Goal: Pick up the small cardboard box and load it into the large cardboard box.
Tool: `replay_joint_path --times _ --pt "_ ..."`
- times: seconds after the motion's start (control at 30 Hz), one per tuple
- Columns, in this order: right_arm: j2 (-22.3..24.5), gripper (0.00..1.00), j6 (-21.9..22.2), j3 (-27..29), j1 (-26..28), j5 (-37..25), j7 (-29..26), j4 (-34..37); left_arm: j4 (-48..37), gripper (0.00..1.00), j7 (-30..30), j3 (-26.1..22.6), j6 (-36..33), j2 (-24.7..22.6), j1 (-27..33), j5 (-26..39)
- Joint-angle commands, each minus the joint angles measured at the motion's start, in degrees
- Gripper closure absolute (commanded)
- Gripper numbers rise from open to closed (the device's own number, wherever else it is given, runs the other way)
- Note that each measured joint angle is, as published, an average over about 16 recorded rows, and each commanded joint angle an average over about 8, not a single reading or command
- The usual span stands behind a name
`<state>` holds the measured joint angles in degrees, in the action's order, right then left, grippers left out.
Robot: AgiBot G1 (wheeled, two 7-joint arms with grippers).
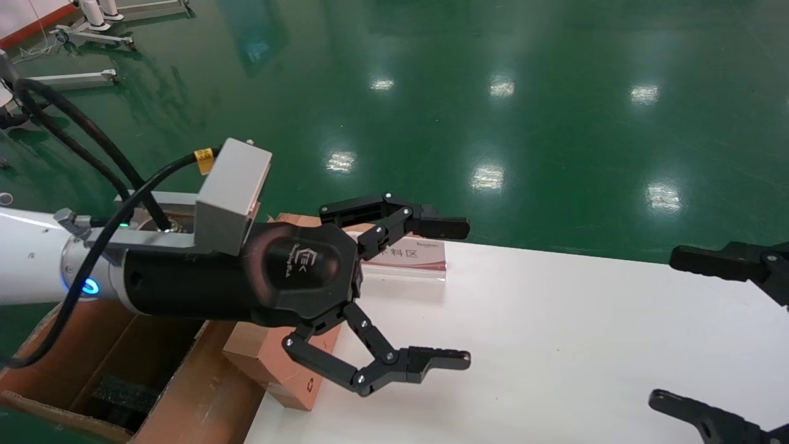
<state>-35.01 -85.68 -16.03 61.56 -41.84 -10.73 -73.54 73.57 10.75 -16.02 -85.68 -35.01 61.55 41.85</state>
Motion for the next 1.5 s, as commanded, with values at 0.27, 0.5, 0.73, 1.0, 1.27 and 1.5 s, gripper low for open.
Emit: replay_joint_path --times 0.27,0.5,0.73,1.0,1.27,1.5 --pt "0.0 0.0 0.0 0.0 0.0 0.0 0.0 0.0 0.0 0.0 0.0 0.0 0.0 0.0 0.0 0.0" --pt "0.0 0.0 0.0 -0.01 0.01 0.0 0.01 0.02 -0.11 0.0 0.37 -0.34 0.64 0.24 -0.11 1.02" --pt "0.0 0.0 -0.01 -0.05 0.03 0.02 0.03 0.05 1.01 0.0 3.93 -2.67 3.59 2.11 1.07 7.81" --pt "0.01 0.0 0.0 -0.08 0.04 0.04 0.05 0.06 3.53 0.0 12.03 -8.74 4.47 3.84 7.97 24.29" --pt "0.02 0.0 0.01 -0.11 0.05 0.06 0.07 0.06 4.01 0.0 23.07 -13.9 2.42 1.73 16.95 37.53" --pt "0.04 0.0 0.02 -0.14 0.06 0.08 0.08 0.06 4.21 0.0 28.74 -18.39 -0.97 -1.77 22.65 45.83"
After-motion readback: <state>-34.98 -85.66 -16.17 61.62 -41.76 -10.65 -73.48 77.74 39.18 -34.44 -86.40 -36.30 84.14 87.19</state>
